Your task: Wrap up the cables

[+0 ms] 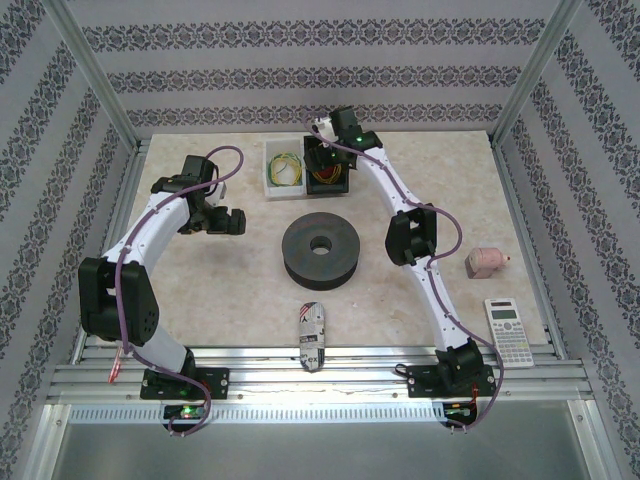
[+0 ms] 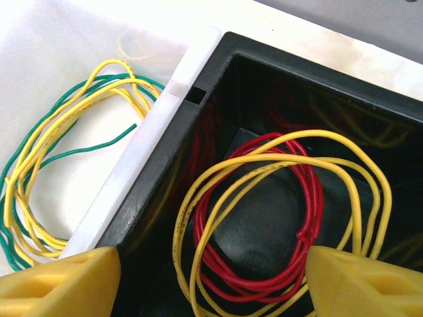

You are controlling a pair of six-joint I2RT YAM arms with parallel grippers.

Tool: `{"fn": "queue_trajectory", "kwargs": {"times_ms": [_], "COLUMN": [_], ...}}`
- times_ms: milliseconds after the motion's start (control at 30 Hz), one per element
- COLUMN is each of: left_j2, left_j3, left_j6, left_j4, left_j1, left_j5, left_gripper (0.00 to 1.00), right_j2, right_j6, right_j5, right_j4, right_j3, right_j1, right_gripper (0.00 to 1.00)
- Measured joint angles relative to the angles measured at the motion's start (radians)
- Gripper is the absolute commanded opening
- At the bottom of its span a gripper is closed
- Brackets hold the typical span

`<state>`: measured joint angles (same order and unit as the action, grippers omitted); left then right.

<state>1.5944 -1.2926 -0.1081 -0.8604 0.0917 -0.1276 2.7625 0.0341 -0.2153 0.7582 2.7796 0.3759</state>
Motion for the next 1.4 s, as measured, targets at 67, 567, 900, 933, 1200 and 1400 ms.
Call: {"fn": "queue_trajectory", "kwargs": {"times_ms": [67, 567, 900, 933, 1200, 1400], "left_j2": [0.0, 0.003, 0.044, 0.047, 0.063, 0.067], "left_j3": [0.0, 0.0, -0.022, -0.027, -0.069, -0.074], "left_j6": [0.0, 0.007, 0.014, 0.015, 0.021, 0.022], "left_j4": [0.0, -0.014, -0.031, -0.033, -0.049, -0.059], "left_j1": [0.0, 0.0, 0.0, 0.0, 0.0, 0.0], "left_j5": [0.0, 0.0, 0.001, 0.001, 0.005, 0.005], "left_gripper": [1.0, 0.99, 1.0, 0.99, 1.0, 1.0], "right_j2": [0.0, 0.005, 0.016, 0.016, 0.016, 0.012], "right_j6": [0.003, 0.026, 0.03, 0.03, 0.069, 0.075], "right_j5": [0.021, 0.088, 0.087, 0.087, 0.056, 0.009], "right_j4": [-0.006, -0.059, -0.051, -0.051, -0.03, -0.025], "right_j3": [0.0, 0.0, 0.007, 0.007, 0.008, -0.002], "right_j1": [0.002, 0.002, 0.002, 0.002, 0.002, 0.008], "right_gripper": [0.74, 0.74, 0.74, 0.74, 0.75, 0.75]}}
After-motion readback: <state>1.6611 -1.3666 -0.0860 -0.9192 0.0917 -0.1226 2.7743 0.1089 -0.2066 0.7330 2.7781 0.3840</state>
